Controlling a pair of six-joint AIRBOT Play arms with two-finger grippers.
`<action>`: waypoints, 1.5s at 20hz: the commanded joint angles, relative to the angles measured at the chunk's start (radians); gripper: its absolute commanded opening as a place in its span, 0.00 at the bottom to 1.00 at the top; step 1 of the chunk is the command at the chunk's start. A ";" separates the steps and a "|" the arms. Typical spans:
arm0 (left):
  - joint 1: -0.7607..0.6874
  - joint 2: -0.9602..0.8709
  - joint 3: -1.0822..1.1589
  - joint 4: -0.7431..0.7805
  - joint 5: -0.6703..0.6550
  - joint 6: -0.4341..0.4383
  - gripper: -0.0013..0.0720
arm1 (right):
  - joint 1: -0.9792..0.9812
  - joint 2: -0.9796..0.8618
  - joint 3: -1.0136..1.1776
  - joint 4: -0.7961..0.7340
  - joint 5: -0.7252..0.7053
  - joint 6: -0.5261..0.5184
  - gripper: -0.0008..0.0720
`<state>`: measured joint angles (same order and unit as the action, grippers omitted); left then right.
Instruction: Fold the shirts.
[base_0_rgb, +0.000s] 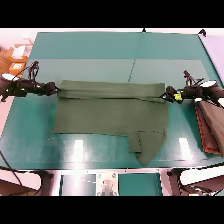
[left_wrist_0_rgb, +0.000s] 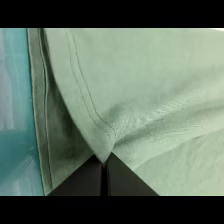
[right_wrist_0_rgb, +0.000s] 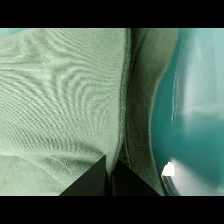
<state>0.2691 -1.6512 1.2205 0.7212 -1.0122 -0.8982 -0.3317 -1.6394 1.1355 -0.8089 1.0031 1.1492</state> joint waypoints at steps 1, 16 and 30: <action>0.000 -0.001 -0.011 0.005 -0.015 -0.014 0.06 | -0.001 0.001 -0.006 -0.004 0.013 0.019 0.05; 0.215 0.407 -0.442 0.245 -0.435 -0.342 0.74 | -0.243 0.637 -0.441 -0.182 0.287 0.247 0.30; 0.187 0.820 -0.994 -0.024 0.114 -0.454 0.74 | -0.250 1.094 -0.854 -0.200 0.224 0.361 0.51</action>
<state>0.4732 -0.8417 0.2630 0.7929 -1.0466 -1.3632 -0.5816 -0.5606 0.2955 -1.0096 1.2385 1.5063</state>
